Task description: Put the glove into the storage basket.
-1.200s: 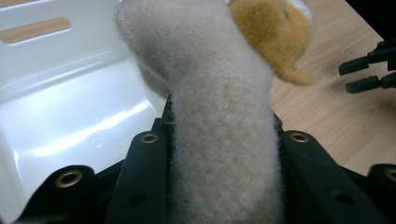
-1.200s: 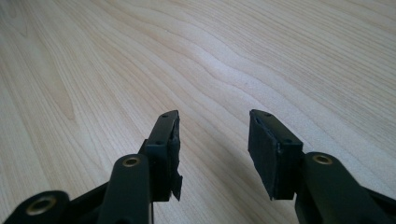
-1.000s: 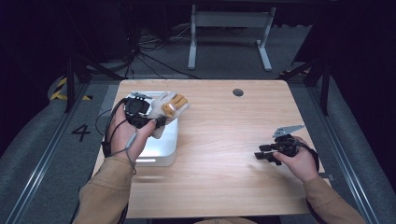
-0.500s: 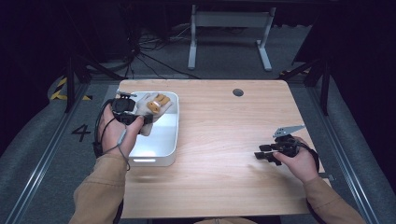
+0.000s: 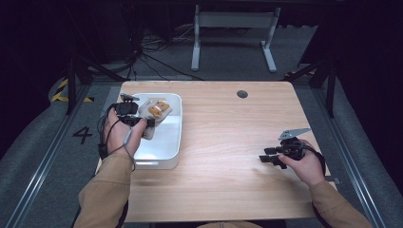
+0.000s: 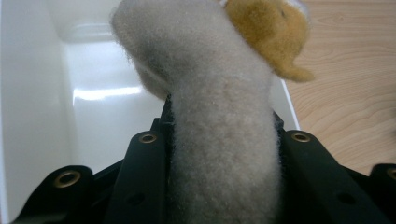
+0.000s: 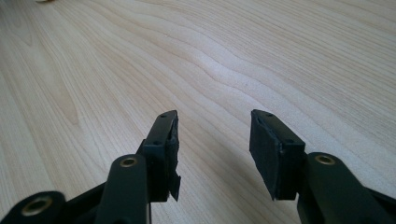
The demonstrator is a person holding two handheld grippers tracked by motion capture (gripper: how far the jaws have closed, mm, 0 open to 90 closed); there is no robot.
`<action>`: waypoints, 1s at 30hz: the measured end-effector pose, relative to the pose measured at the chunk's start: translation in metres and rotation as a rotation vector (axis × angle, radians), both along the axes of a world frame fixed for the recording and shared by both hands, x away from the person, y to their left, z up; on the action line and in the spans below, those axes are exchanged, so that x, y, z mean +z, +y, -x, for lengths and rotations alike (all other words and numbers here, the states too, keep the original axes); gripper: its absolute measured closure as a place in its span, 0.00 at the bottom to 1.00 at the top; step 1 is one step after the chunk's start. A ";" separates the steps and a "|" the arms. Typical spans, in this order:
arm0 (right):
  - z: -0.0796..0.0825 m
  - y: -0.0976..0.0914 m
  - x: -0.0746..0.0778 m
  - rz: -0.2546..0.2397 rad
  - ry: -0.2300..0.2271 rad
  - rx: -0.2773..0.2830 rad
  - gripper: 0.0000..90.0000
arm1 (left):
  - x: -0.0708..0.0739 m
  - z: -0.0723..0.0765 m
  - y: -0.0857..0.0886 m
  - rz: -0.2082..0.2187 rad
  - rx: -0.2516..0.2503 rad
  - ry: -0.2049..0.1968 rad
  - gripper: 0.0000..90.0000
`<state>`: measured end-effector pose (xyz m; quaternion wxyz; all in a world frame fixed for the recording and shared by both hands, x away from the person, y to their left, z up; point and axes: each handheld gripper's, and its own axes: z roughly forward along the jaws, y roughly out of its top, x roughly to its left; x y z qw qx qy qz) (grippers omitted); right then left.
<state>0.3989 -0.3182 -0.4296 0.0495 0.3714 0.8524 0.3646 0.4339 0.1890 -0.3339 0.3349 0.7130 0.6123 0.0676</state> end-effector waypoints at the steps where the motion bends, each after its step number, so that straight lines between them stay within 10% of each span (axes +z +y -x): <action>1: 0.000 0.000 0.000 -0.001 0.002 -0.002 0.58 | -0.003 -0.001 0.000 0.002 0.001 0.005 0.73; 30: 0.001 0.001 -0.004 0.005 0.012 0.004 0.57 | -0.063 -0.022 -0.002 0.018 0.045 0.169 0.72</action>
